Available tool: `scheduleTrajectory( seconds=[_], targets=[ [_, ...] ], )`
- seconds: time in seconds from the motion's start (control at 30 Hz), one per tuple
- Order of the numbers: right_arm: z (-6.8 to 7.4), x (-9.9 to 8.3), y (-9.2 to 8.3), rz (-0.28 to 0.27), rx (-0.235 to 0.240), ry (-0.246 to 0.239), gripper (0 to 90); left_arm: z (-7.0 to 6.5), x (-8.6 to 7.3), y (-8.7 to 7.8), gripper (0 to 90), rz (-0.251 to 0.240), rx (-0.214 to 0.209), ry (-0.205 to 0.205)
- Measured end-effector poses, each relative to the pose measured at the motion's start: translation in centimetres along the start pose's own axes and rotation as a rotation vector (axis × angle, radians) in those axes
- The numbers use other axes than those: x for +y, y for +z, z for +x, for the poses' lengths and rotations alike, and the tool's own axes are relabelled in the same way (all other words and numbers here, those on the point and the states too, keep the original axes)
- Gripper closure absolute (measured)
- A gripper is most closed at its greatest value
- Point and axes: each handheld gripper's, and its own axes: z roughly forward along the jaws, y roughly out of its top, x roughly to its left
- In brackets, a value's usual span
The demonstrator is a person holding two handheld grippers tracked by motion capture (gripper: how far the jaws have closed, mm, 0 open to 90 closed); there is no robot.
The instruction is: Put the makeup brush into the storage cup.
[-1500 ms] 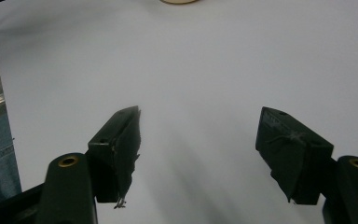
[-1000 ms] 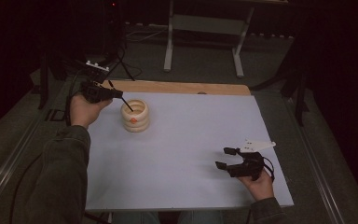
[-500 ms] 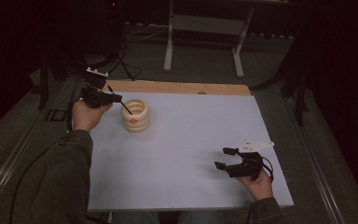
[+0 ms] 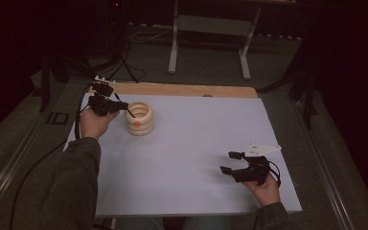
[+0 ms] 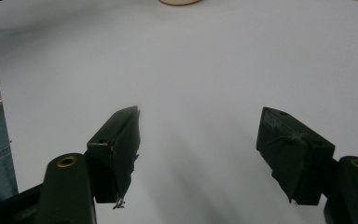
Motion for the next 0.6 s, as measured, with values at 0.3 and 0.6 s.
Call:
scheduleTrajectory(
  seconds=[0.3, 0.6],
  targets=[
    [0.0, 0.0, 0.1, 0.000, 0.005, -0.003, 29.6, 0.1, -0.6, 0.8, 85.3, 0.005, -0.008, -0.011],
    [0.1, 0.0, 0.2, 0.008, 0.004, -0.007, 29.6, 0.3, -1.5, 1.5, 85.0, -0.004, 0.003, -0.026]
  ],
)
